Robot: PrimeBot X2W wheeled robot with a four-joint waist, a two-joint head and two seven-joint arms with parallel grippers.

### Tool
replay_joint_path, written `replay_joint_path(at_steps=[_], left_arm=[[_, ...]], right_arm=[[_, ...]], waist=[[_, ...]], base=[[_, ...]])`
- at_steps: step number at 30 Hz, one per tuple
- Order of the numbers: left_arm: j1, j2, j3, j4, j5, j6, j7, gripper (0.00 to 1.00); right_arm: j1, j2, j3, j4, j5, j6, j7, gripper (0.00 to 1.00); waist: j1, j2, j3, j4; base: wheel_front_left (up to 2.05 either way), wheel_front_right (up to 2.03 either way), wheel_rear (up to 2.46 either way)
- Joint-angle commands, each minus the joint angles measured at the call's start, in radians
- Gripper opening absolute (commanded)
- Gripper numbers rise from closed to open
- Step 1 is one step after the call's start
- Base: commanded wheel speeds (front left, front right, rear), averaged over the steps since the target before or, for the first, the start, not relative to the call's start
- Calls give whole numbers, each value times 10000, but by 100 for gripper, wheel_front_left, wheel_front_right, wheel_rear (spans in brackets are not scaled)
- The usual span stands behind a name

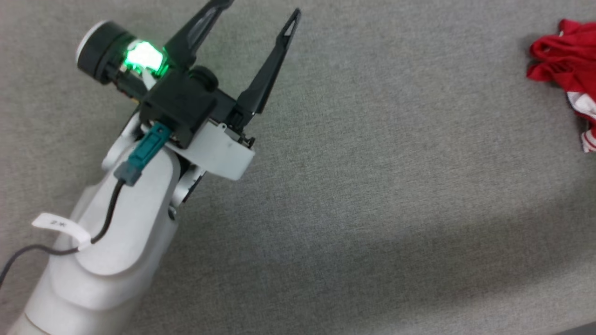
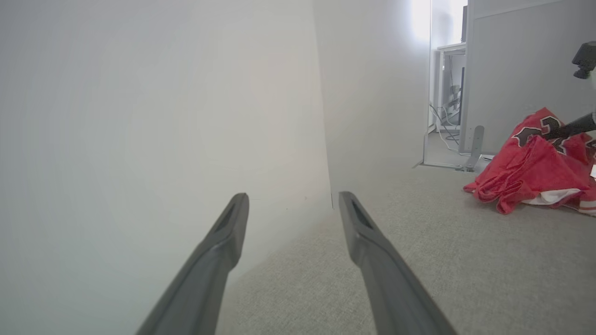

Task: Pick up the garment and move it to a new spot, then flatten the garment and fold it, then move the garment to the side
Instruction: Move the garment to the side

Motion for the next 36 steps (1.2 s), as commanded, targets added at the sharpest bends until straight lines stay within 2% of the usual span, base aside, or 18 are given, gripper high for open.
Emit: replay_joint_path(at_steps=[1,8,10,15,20,22,23,31,36], left_arm=[[-211,2,-83,-39,71,10,25,100],[-563,175,-351,-125,-50,10,116,100],[-576,220,-362,-177,-63,10,146,100],[-497,321,-360,-292,-108,79,221,100],[-406,356,-370,-348,-190,134,267,100],[-367,353,-344,-362,-192,186,253,100],[-332,346,-338,-348,-221,215,229,100],[458,310,-45,114,-609,597,-8,100],[1431,199,267,432,-1002,867,-164,100]], right_arm=[[-375,89,32,491,-198,-11,-350,0],[-1572,-86,-15,2464,-1197,-11,-1707,0],[-1806,141,45,2972,-1392,-11,-1842,0],[-2155,405,145,3526,-1578,-11,-2299,0],[-2323,359,138,3809,-1736,-11,-2843,0],[-2409,272,89,3896,-1823,-11,-3195,46],[-2425,292,82,3955,-1846,-11,-3326,100],[-2097,471,1021,3779,-2461,-11,-3730,100],[-1517,944,1895,3068,-2343,-11,-3662,100]], waist=[[0,0,432,-43],[0,0,728,137],[0,0,771,186],[0,0,812,238],[0,0,783,290],[0,0,738,320],[0,0,690,341],[0,0,-248,492],[0,0,-1217,735]], base=[[0,0,0],[0,0,0],[0,0,0],[0,0,0],[0,0,0],[0,0,0],[0,0,0],[0,0,0],[0,0,0]])
